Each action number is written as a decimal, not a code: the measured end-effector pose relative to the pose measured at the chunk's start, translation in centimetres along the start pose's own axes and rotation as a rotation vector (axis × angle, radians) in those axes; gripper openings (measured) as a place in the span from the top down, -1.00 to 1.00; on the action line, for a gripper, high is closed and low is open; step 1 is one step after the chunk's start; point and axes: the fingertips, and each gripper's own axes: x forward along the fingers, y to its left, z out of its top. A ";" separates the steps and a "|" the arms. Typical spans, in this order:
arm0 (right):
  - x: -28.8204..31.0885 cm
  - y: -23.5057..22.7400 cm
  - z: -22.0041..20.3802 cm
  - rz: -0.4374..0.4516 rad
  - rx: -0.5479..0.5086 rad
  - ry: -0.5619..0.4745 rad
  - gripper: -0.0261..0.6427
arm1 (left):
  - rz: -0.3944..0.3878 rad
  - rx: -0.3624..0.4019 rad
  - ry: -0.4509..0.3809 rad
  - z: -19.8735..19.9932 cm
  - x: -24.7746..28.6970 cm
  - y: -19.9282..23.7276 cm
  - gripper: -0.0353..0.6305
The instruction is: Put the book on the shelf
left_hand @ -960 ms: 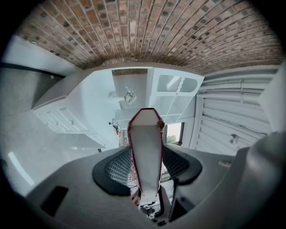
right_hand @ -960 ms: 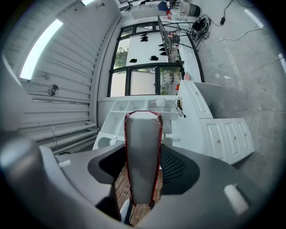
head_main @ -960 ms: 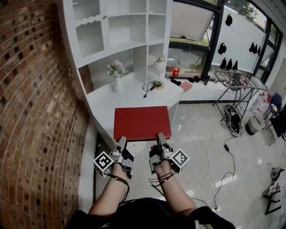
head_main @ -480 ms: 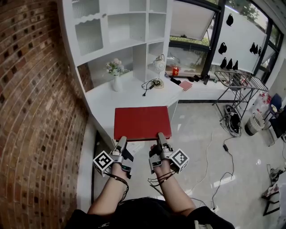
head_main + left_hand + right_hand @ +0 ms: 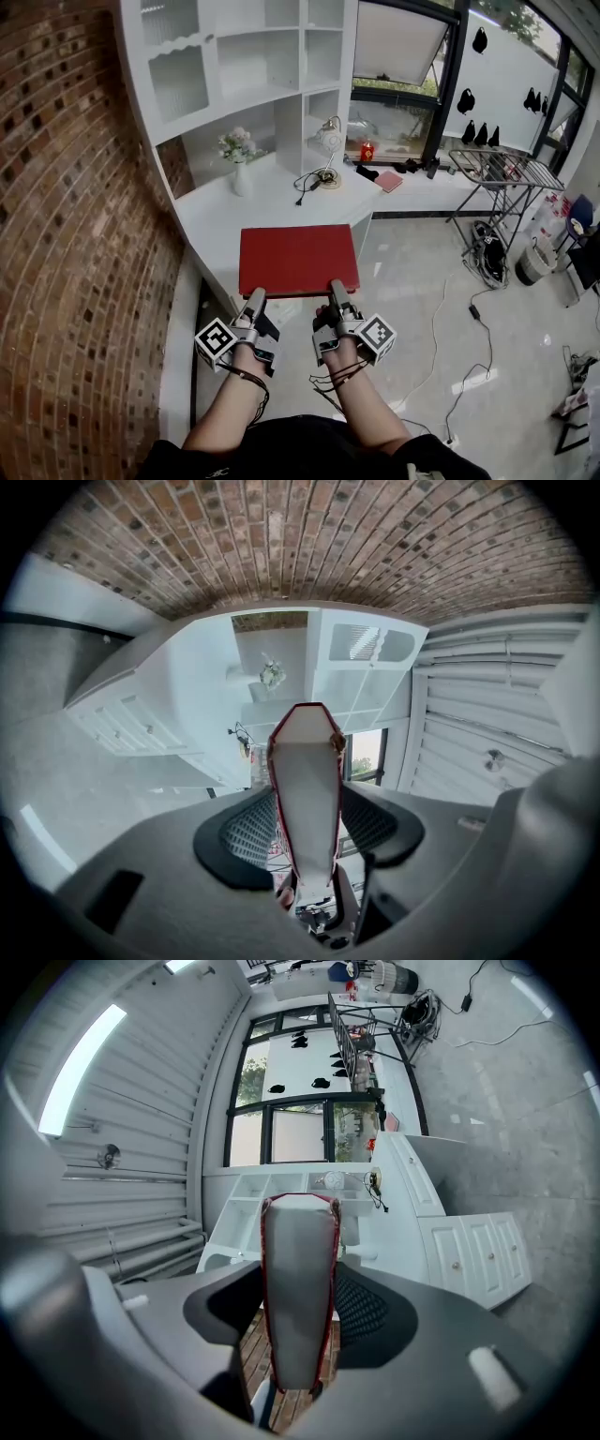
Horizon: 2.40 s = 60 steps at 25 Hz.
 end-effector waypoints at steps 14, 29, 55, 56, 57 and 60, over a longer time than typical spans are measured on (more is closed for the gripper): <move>0.7 -0.4 3.9 0.026 -0.001 0.043 0.20 | -0.018 0.013 -0.041 -2.9 2.4 0.3 0.23; 6.7 -1.0 7.3 0.067 -0.015 0.068 0.20 | -0.049 0.038 -0.036 -1.4 8.7 0.8 0.22; 27.7 -7.8 15.8 -0.002 -0.013 0.140 0.20 | -0.003 0.000 -0.093 6.1 29.3 7.4 0.22; 28.7 -8.2 16.0 -0.002 -0.010 0.145 0.20 | -0.001 -0.001 -0.097 6.5 30.1 7.6 0.22; 29.7 -8.6 16.1 -0.004 -0.006 0.150 0.20 | 0.003 -0.001 -0.102 7.0 30.8 7.9 0.22; 33.0 -9.7 16.7 -0.009 0.000 0.166 0.20 | 0.018 -0.003 -0.118 8.6 33.3 8.9 0.22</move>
